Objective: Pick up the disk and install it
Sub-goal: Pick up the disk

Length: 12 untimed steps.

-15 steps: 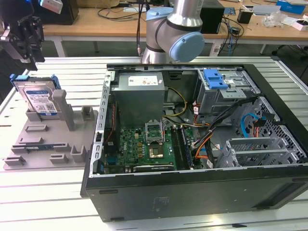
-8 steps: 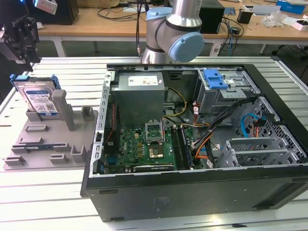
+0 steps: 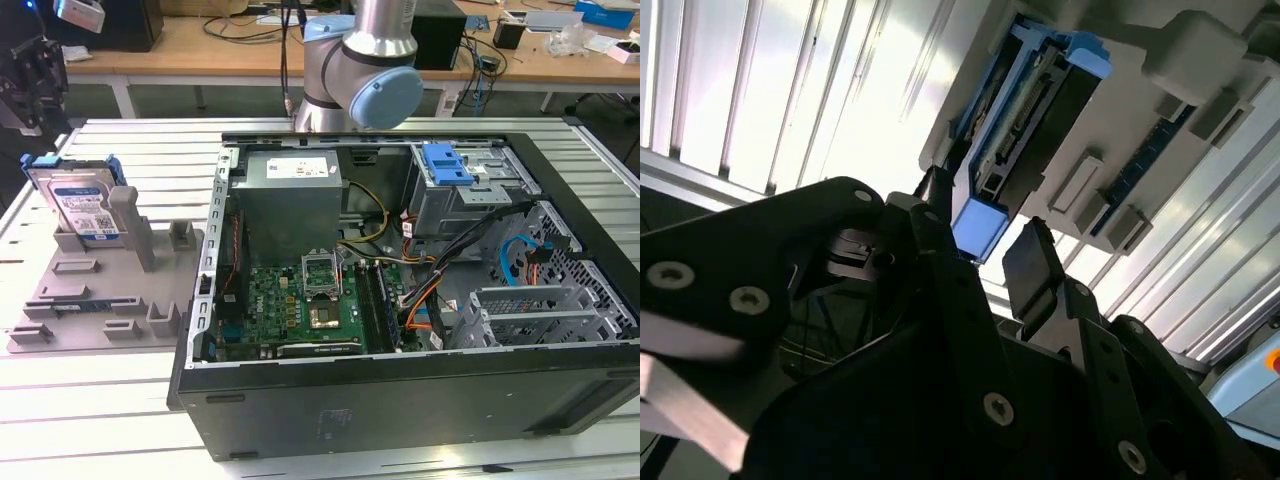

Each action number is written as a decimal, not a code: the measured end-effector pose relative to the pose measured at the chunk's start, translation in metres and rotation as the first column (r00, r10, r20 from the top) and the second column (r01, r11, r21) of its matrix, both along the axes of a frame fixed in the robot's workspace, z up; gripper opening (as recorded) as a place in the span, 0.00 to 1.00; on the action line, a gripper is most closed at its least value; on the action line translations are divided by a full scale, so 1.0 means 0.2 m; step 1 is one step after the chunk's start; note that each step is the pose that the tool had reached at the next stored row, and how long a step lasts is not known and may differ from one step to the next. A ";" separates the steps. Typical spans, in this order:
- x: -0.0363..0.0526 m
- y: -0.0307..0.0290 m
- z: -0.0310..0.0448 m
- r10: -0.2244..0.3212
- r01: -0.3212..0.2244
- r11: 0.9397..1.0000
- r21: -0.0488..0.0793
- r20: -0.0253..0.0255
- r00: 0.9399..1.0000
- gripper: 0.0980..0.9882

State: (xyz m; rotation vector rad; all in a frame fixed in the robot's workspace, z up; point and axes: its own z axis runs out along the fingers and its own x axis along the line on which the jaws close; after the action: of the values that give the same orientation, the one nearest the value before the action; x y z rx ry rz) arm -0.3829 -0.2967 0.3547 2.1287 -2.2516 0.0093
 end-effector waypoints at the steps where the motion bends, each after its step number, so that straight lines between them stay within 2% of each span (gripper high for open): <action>1: -0.001 -0.001 -0.002 0.014 -0.014 1.000 0.000 0.000 1.000 0.43; 5: -0.010 -0.001 -0.008 0.060 -0.060 0.998 0.000 0.000 0.998 0.43; 12: -0.064 -0.015 -0.019 0.087 -0.087 0.996 0.000 0.000 0.996 0.43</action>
State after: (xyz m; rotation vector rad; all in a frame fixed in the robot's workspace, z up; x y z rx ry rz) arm -0.3958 -0.2998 0.3510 2.2242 -2.1573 0.0121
